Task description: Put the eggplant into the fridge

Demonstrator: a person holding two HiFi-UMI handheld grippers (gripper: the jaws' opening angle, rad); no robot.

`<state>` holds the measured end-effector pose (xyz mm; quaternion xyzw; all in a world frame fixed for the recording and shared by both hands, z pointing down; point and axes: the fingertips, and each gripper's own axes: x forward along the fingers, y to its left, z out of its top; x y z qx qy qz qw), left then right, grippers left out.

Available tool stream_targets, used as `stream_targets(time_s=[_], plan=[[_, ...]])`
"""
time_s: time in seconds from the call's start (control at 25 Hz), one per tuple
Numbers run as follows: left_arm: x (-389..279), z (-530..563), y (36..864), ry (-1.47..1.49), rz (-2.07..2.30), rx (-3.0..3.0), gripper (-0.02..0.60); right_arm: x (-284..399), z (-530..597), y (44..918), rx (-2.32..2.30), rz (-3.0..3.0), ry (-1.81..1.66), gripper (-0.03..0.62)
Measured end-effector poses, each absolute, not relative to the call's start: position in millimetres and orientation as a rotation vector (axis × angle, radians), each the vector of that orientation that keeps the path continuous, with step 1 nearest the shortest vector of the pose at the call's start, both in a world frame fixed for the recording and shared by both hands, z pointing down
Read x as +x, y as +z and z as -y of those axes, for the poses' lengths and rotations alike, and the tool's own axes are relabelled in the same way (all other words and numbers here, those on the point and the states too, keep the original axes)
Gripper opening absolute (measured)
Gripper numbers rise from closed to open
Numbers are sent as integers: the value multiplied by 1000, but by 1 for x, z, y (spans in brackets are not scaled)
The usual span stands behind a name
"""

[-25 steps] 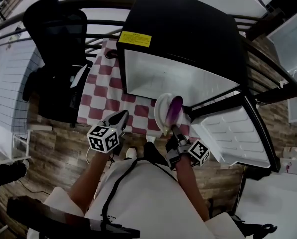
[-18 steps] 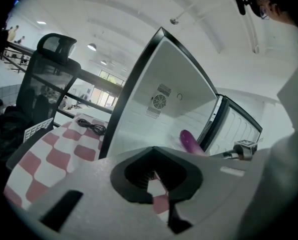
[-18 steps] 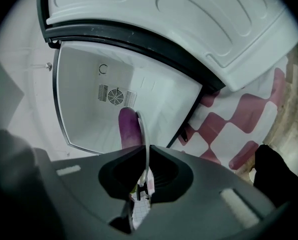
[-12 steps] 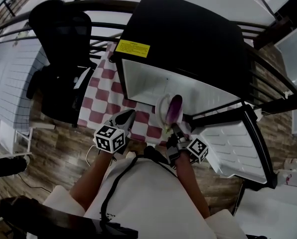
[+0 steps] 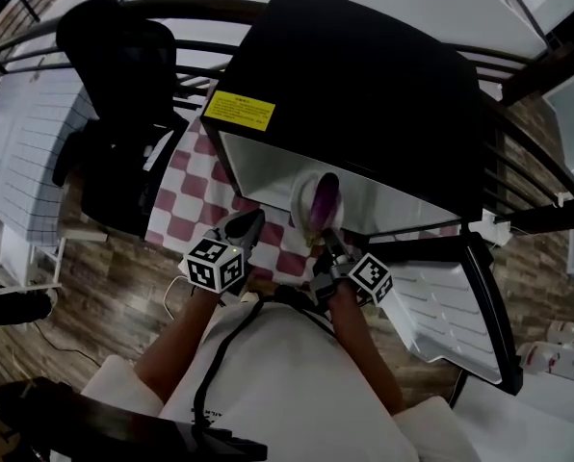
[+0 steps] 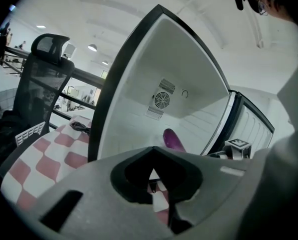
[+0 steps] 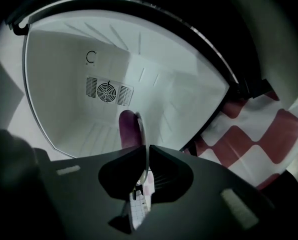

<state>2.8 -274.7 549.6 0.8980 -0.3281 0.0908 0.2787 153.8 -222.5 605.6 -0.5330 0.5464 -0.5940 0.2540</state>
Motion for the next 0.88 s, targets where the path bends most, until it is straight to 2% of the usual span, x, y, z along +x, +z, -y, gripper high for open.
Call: stream_targets(time_s=[0.44, 0.88], plan=[[19, 289, 562, 284, 897, 2400, 0, 145, 279, 636, -1385, -1563, -1626, 29], [32, 287, 570, 312, 885, 2426, 0, 157, 288, 659, -1442, -1582, -1618, 31]])
